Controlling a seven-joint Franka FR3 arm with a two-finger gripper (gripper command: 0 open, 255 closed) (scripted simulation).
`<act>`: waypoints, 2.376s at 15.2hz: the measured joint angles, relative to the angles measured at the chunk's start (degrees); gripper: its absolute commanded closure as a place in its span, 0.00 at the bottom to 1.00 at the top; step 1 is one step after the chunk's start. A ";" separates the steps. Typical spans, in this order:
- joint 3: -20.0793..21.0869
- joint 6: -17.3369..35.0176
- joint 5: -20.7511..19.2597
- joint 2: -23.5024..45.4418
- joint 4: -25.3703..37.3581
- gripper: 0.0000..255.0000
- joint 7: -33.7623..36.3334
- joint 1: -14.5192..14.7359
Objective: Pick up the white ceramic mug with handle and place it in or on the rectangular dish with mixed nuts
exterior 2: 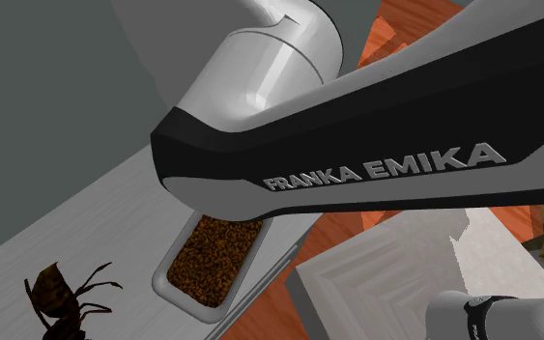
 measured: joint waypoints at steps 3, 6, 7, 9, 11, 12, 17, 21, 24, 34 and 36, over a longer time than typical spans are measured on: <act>-0.07 0.42 -0.37 0.41 -0.08 0.00 0.22 0.01; -0.07 0.47 -0.43 0.46 -0.08 0.00 0.26 0.02; -0.07 0.47 -0.43 0.46 -0.08 1.00 0.26 0.02; -0.07 0.47 -0.43 0.46 -0.08 1.00 0.26 0.02; -0.07 0.47 -0.42 0.46 -0.08 1.00 0.26 0.02; -0.07 0.47 -0.42 0.46 -0.08 1.00 0.26 0.02; -0.07 0.46 -0.42 0.45 -0.08 1.00 0.26 0.02; 0.13 -1.50 1.09 -1.13 0.64 1.00 -0.85 -0.10; 0.19 -3.77 2.63 -2.80 1.61 1.00 -2.08 -0.24; -0.05 -11.10 6.08 -6.96 5.60 1.00 -4.94 -0.39; -0.10 -12.59 6.64 -7.73 6.44 1.00 -5.29 -0.34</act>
